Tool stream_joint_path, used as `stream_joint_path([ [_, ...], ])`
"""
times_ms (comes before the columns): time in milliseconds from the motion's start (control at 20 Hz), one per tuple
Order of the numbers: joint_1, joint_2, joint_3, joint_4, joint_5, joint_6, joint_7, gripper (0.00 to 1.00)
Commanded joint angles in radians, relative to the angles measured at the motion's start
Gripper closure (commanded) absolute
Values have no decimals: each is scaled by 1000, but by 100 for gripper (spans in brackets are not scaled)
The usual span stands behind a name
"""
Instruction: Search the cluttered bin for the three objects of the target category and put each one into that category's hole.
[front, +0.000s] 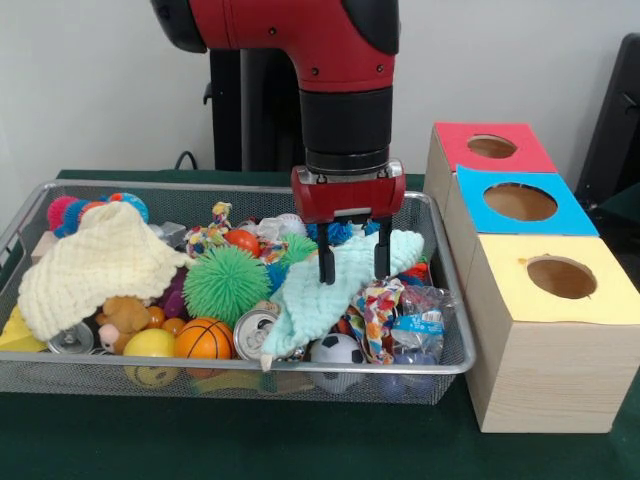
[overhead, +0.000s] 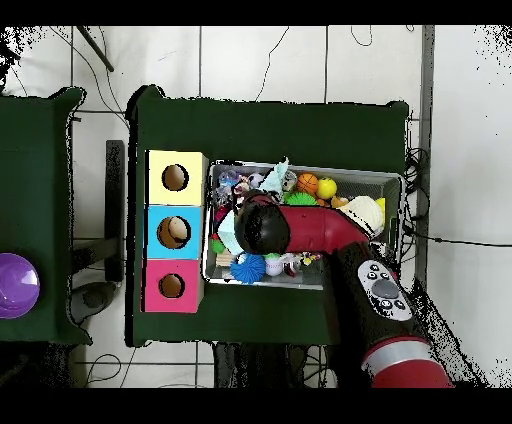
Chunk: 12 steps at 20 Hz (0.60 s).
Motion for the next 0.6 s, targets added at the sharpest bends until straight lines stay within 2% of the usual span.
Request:
stream_joint_path([
  [50, -11, 44, 60, 29, -53, -5, 33, 0],
  [400, 37, 8, 46, 13, -32, 45, 52, 0],
  [600, 54, -30, 38, 31, -21, 63, 62, 0],
])
